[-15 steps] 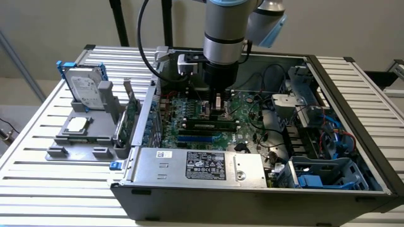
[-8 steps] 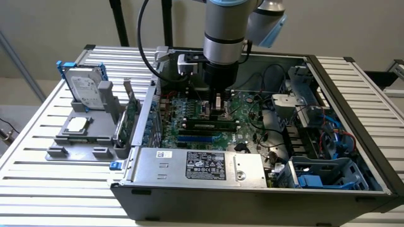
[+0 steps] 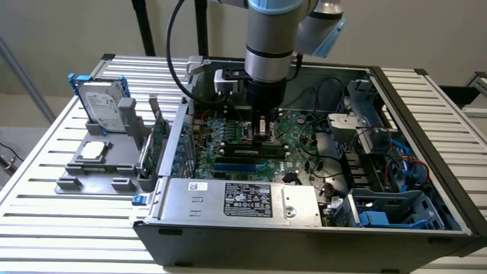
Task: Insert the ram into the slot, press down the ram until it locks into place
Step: 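Press down the ram until it locks into place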
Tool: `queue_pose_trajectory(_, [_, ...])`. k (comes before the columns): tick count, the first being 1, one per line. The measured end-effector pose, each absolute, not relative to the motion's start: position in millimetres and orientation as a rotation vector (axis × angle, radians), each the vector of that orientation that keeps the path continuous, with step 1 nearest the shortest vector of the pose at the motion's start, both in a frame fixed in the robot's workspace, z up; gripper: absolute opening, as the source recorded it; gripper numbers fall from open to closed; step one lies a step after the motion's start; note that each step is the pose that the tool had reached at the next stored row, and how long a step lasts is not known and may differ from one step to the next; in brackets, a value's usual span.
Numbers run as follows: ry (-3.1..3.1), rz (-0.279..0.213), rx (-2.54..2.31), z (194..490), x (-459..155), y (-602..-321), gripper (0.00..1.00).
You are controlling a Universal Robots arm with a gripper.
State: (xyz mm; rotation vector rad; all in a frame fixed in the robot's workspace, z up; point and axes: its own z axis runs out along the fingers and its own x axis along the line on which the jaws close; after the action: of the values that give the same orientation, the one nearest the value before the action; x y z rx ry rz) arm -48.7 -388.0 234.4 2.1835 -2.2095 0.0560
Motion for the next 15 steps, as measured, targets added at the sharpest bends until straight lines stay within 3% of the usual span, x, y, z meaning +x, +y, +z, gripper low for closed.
queue_pose_trajectory(7, [-2.209,0.056,2.183,225.9,-48.8,-387.7,0.11])
queue_pose_trajectory(15, [-2.205,0.047,2.179,255.4,-48.0,-387.6,0.11])
